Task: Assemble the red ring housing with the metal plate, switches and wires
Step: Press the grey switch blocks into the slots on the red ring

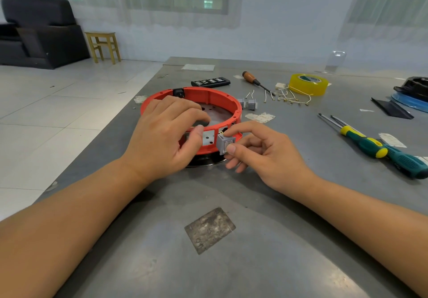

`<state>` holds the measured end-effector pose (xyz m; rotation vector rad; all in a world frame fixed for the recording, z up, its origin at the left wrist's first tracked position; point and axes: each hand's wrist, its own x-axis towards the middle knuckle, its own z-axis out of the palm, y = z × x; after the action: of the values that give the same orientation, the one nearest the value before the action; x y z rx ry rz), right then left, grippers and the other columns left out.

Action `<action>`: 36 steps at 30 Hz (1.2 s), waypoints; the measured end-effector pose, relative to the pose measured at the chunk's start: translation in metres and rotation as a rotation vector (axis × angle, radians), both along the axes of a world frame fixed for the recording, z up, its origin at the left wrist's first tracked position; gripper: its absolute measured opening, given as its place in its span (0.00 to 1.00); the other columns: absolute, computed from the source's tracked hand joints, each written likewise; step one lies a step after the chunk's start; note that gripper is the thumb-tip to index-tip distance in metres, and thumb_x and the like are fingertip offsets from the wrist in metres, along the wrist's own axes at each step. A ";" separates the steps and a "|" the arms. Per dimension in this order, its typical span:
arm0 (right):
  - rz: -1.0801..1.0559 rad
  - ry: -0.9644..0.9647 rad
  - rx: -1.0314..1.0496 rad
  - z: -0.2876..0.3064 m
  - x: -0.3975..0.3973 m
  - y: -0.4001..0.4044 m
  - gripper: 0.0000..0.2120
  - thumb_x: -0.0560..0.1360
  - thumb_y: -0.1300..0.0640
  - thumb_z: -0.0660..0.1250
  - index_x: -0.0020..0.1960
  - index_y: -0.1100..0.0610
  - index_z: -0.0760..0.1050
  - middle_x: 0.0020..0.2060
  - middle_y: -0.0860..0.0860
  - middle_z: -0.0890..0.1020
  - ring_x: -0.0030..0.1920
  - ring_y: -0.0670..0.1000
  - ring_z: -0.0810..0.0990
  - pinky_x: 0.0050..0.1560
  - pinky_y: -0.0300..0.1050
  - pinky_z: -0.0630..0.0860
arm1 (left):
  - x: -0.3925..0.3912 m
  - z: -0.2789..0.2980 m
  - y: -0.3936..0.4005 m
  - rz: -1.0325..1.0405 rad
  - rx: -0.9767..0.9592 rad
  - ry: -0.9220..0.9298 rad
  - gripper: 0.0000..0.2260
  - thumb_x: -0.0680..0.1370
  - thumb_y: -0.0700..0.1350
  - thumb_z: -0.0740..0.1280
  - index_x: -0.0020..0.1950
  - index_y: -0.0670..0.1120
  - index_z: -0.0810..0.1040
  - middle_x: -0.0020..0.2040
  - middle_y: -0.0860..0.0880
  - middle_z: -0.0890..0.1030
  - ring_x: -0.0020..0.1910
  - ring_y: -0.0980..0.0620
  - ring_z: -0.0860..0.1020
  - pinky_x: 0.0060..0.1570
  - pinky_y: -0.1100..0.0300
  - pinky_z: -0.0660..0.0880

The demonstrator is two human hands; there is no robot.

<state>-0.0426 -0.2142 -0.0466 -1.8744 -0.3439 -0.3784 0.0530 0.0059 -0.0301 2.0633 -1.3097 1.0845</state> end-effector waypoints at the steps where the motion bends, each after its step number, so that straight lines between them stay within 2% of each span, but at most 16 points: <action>1: 0.006 0.009 -0.006 -0.001 0.000 0.001 0.10 0.79 0.56 0.72 0.59 0.45 0.80 0.40 0.53 0.85 0.41 0.56 0.88 0.41 0.46 0.83 | 0.001 0.001 0.001 0.008 0.015 0.027 0.14 0.80 0.44 0.60 0.54 0.42 0.85 0.52 0.46 0.85 0.52 0.42 0.81 0.51 0.41 0.74; 5: 0.019 0.034 0.001 -0.001 0.002 0.008 0.10 0.79 0.56 0.71 0.59 0.46 0.81 0.40 0.54 0.85 0.41 0.56 0.88 0.41 0.47 0.84 | -0.002 0.002 0.000 0.058 0.088 0.137 0.15 0.78 0.45 0.57 0.51 0.43 0.83 0.42 0.48 0.83 0.39 0.44 0.79 0.41 0.43 0.74; 8: 0.032 0.046 0.029 -0.001 0.005 0.019 0.10 0.79 0.58 0.71 0.58 0.47 0.81 0.39 0.55 0.85 0.40 0.56 0.87 0.41 0.47 0.84 | -0.002 0.002 -0.001 0.070 0.113 0.185 0.16 0.77 0.46 0.56 0.50 0.44 0.83 0.39 0.50 0.82 0.35 0.46 0.77 0.38 0.47 0.74; 16: -0.021 -0.019 -0.049 0.002 0.008 0.030 0.10 0.80 0.57 0.71 0.59 0.46 0.80 0.40 0.52 0.85 0.40 0.53 0.87 0.39 0.44 0.83 | 0.004 0.003 0.007 0.055 0.170 0.208 0.12 0.77 0.42 0.62 0.55 0.46 0.83 0.44 0.52 0.84 0.40 0.47 0.80 0.40 0.48 0.73; 22: -0.058 -0.051 -0.070 0.002 0.010 0.020 0.10 0.80 0.56 0.71 0.58 0.44 0.81 0.40 0.52 0.85 0.39 0.54 0.87 0.38 0.44 0.82 | 0.005 0.003 0.005 0.058 0.163 0.228 0.13 0.77 0.43 0.62 0.56 0.46 0.83 0.44 0.51 0.84 0.37 0.48 0.79 0.39 0.47 0.73; 29: -0.074 -0.064 -0.122 0.004 0.012 0.023 0.10 0.80 0.58 0.71 0.59 0.47 0.81 0.38 0.51 0.84 0.36 0.53 0.86 0.36 0.44 0.82 | 0.005 0.002 0.003 0.064 0.161 0.232 0.14 0.77 0.44 0.61 0.57 0.47 0.83 0.44 0.52 0.84 0.38 0.48 0.79 0.40 0.47 0.73; 36: -0.086 -0.068 -0.161 0.004 0.016 0.027 0.10 0.80 0.56 0.70 0.59 0.45 0.80 0.37 0.49 0.84 0.35 0.51 0.85 0.36 0.39 0.80 | 0.003 0.000 0.002 0.037 0.147 0.217 0.16 0.77 0.48 0.58 0.57 0.47 0.83 0.46 0.53 0.84 0.38 0.50 0.78 0.40 0.49 0.72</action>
<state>-0.0262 -0.1876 -0.0422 -2.0417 -0.3483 -0.4858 0.0562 0.0083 -0.0298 2.2485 -1.2799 0.7730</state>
